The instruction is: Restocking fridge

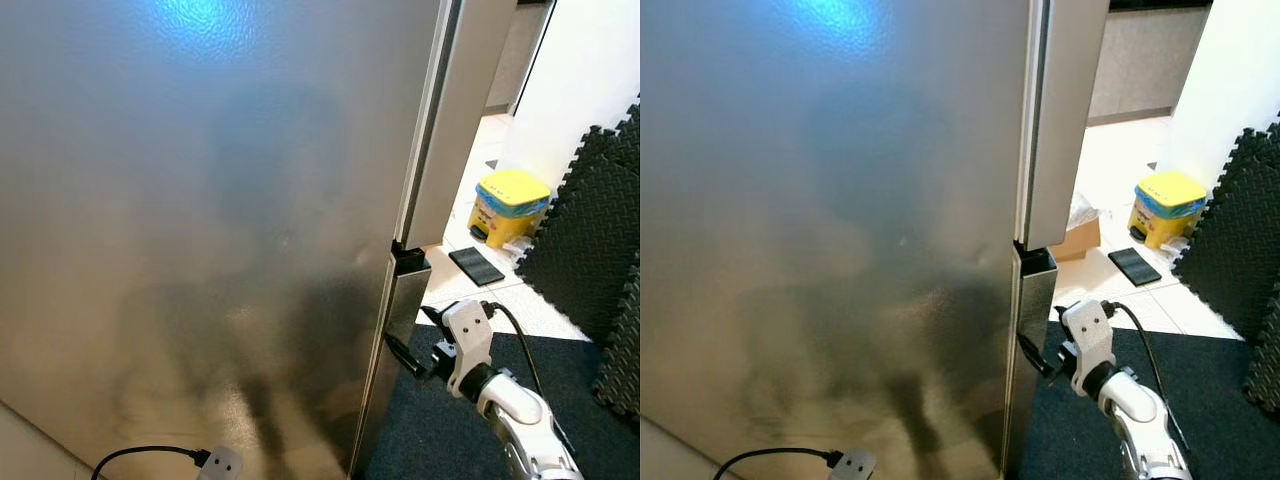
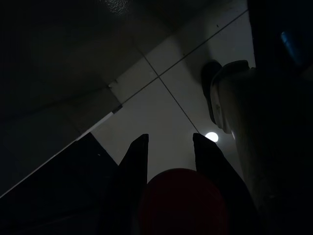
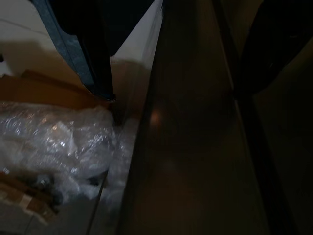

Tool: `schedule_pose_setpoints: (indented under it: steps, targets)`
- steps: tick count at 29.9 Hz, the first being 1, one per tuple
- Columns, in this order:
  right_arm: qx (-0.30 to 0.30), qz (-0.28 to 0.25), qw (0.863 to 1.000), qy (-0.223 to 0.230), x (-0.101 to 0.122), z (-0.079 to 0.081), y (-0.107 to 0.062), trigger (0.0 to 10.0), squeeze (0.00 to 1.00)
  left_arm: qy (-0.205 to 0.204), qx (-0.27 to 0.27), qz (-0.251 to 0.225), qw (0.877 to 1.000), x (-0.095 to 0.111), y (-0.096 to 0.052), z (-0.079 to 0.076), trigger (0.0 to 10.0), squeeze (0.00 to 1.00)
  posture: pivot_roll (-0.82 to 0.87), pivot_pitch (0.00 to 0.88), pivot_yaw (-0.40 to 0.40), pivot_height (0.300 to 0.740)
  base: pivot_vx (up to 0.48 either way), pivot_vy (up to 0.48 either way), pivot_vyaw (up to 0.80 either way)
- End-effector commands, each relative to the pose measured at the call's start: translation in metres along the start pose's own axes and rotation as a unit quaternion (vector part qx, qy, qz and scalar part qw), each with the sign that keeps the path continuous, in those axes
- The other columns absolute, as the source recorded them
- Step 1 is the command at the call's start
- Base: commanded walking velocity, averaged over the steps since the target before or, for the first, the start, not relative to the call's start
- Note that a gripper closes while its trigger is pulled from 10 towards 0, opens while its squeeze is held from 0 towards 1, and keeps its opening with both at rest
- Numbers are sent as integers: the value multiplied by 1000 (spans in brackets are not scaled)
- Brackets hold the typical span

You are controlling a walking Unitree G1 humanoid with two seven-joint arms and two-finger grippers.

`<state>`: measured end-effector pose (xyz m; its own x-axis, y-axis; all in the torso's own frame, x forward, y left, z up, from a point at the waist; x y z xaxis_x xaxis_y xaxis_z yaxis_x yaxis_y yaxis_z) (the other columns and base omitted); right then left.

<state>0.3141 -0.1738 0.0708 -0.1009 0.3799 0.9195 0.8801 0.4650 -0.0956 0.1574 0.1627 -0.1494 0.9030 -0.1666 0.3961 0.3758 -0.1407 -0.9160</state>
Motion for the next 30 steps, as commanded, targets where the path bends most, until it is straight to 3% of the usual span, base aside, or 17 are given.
schedule_pose_setpoints:
  steps: [1,30]
  targets:
    - [5,-11,1000,9,8,6,2,10000,0,1,-2,23,1000,-14,-1,1,10000,0,-47,0,29,740,0,0,0]
    - [-54,-59,997,-4,63,-14,18,10000,0,-1,-4,24,1000,-15,-1,-1,10000,0,-47,0,30,740,0,0,0]
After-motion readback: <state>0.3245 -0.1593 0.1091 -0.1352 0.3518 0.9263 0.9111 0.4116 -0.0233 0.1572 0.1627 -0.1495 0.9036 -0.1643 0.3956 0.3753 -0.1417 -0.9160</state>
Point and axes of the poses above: a point about 5 cm out from each wrist's last joint towards the gripper, its own y axis pointing out of the wrist towards the gripper, its own x axis along the axis of the wrist's last joint, z = x × y, the point moved 5 cm from there along y, pointing out of the wrist towards the gripper, and after that the axes turned 13 degrees about -y, right-handed, at the moved point
